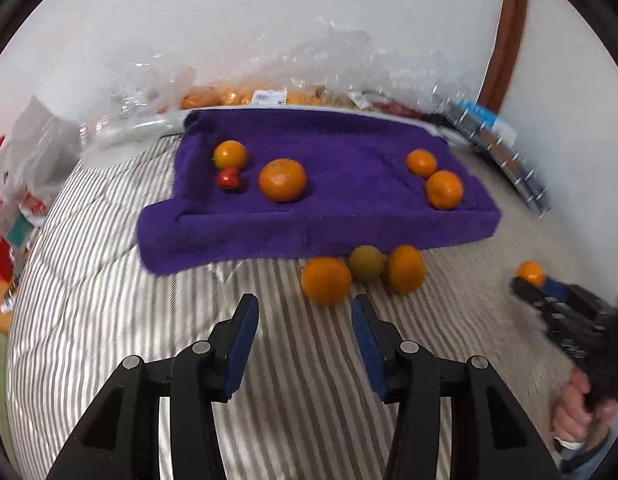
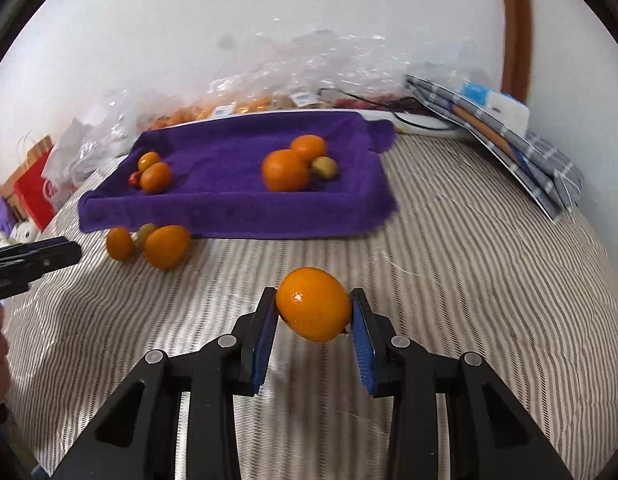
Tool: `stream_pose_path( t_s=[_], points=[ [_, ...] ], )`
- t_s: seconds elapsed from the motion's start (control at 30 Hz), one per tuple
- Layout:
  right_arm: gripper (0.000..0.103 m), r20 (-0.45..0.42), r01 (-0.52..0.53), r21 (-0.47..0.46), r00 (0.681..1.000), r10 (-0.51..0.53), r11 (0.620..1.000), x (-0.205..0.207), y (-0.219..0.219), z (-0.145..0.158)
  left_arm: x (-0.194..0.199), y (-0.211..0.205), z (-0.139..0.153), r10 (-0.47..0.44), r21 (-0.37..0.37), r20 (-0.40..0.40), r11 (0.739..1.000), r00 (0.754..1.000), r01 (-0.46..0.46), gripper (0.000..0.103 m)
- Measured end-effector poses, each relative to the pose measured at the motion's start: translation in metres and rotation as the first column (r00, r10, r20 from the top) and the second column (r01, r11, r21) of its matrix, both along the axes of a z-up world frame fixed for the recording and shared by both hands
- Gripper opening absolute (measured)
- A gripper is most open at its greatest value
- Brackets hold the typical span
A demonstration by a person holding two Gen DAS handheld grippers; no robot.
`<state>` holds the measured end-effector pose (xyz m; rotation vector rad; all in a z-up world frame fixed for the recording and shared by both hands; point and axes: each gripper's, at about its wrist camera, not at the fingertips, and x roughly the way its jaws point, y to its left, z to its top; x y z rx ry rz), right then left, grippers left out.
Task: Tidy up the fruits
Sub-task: 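Carry the tangerine over the towel and lower it with the right tool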
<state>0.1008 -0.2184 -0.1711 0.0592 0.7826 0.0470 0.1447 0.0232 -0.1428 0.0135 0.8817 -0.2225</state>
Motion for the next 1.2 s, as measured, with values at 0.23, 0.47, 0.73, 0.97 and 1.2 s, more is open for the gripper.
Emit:
stream_pose_path(
  t_s=[0.23,0.47,0.73,0.97,1.2],
  points=[
    [0.036,0.011,-0.007,0.091,1.000,0.006,0.996,-0.001,-0.012,-0.001,0.018,-0.014,-0.018,-0.016,-0.030,-0.027,0.999,1.000,0.016,0.046],
    [0.036,0.007,-0.024,0.115,1.000,0.023,0.993,0.000,-0.013,-0.002,0.020,-0.027,-0.026,-0.002,-0.010,0.005,1.000,1.000,0.002,0.043],
    [0.036,0.012,-0.007,0.110,1.000,0.006,0.994,-0.001,-0.014,-0.002,0.020,-0.014,-0.025,0.006,-0.077,0.003,0.997,1.000,-0.005,0.032],
    [0.036,0.000,-0.003,0.087,1.000,0.003,0.996,0.006,-0.012,0.003,0.010,0.003,-0.003,0.017,-0.116,0.018,0.993,1.000,-0.015,0.032],
    [0.036,0.040,-0.046,0.064,0.998,0.043,0.997,0.048,0.007,0.031,0.040,0.032,0.034,0.104,-0.119,0.082,0.988,0.991,-0.094,0.032]
  ],
)
